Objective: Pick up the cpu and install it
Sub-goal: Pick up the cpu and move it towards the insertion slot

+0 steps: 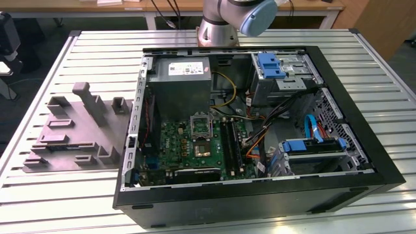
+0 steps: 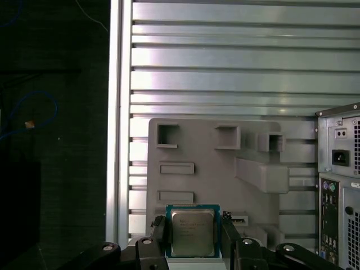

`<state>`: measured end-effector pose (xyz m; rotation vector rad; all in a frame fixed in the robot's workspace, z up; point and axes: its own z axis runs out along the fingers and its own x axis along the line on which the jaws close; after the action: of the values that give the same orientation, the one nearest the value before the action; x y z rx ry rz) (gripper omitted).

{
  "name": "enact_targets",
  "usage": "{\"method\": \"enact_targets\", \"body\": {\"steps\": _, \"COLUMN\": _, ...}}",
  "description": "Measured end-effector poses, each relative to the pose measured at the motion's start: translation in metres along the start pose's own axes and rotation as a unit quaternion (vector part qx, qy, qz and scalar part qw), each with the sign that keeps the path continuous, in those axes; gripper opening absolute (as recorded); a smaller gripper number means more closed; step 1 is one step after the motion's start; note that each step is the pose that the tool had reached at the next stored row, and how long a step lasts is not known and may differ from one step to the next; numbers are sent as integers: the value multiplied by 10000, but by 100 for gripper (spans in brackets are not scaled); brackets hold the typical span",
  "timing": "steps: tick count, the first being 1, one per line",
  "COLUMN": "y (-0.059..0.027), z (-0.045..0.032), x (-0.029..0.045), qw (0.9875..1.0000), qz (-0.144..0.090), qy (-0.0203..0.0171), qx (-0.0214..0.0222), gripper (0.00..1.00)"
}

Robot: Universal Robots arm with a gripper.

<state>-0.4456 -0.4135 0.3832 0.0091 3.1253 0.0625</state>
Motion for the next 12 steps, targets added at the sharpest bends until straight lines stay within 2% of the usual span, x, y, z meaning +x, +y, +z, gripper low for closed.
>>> {"method": "enact_targets", "body": {"steps": 12, "y": 0, "z": 0, "x": -10, "qw": 10000, "qz": 0, "qy": 1, "qx": 0, "gripper": 47}}
